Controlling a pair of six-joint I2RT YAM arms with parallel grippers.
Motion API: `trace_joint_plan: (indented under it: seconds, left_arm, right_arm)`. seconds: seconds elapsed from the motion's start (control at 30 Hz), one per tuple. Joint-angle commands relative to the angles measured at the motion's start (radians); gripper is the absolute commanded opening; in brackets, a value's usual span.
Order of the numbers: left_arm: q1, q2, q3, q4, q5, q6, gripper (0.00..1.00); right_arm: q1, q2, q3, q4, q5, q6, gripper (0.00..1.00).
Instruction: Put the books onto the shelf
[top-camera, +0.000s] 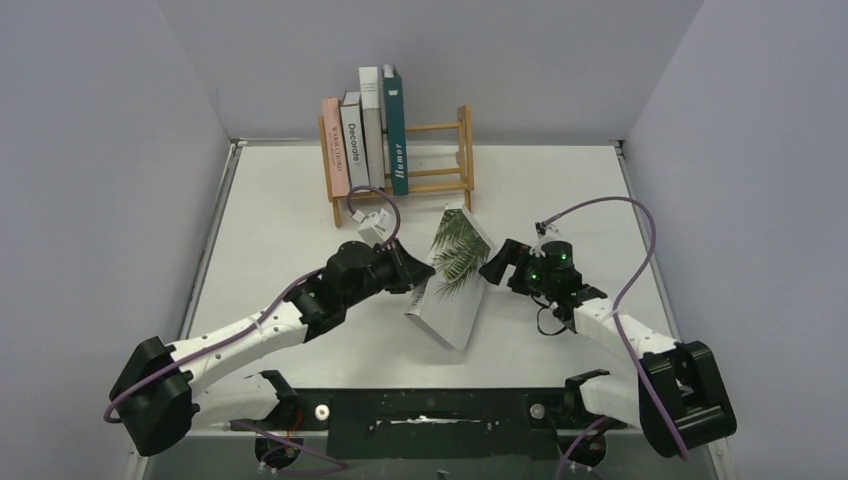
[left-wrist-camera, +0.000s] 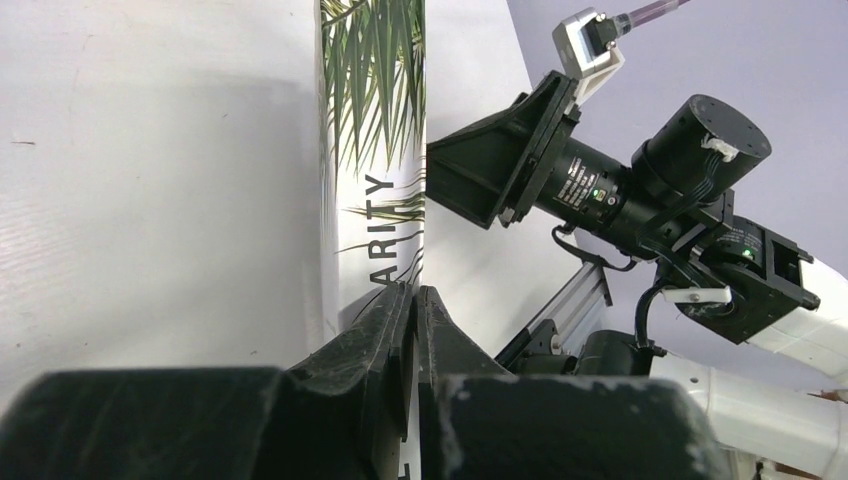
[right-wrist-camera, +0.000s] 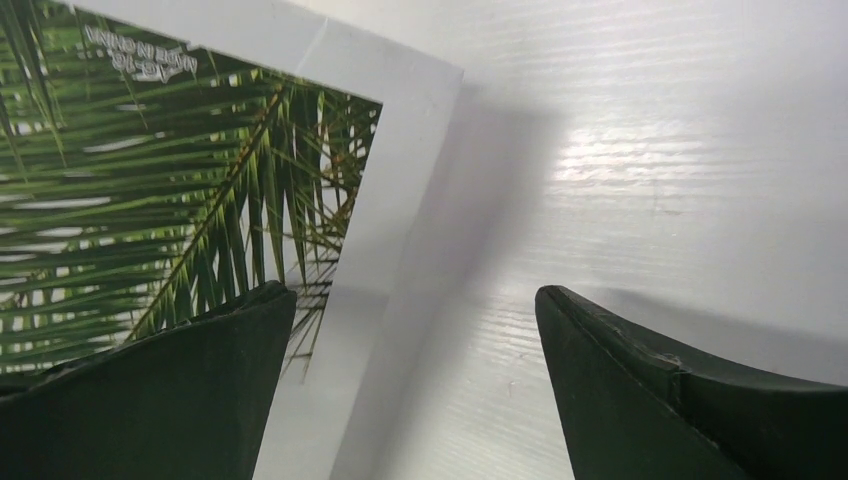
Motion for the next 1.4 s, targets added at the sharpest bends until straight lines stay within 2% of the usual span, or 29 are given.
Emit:
trace_joint_plan:
  seconds: [0.0, 0.2, 0.63, 0.93, 1.07, 1.23, 1.37]
  left_arm:
    - [-0.022, 0.009, 0.078, 0.076, 0.0, 0.008, 0.0]
    - [-0.056, 0.044, 0.105, 0.063, -0.025, 0.014, 0.0]
    - [-0.074, 0.043, 0.138, -0.019, -0.111, 0.049, 0.0]
    - [-0.089, 0.075, 0.184, -0.081, -0.155, 0.086, 0.0]
    - [-0.112, 0.11, 0.237, -0.124, -0.193, 0.117, 0.0]
    - [-0.172, 0.171, 0.324, -0.205, -0.29, 0.176, 0.0]
    - [-0.229, 0.232, 0.394, -0.269, -0.388, 0.221, 0.0]
  right_arm:
    - [-0.03, -0.071, 0.055, -0.063, 0.068, -0.033, 0.95]
    - [-0.053, -0.132, 0.075, -0.15, 0.12, -0.022, 0.95]
    - [-0.108, -0.222, 0.075, -0.223, 0.126, -0.031, 0.95]
    - [-0.103, -0.293, 0.208, -0.328, 0.055, 0.02, 0.93]
    - [-0.04, -0.286, 0.295, -0.371, 0.083, 0.087, 0.9]
    - [0.105, -0.208, 0.428, -0.417, 0.18, 0.14, 0.89]
    - [0.146, -0.137, 0.481, -0.424, 0.185, 0.183, 0.88]
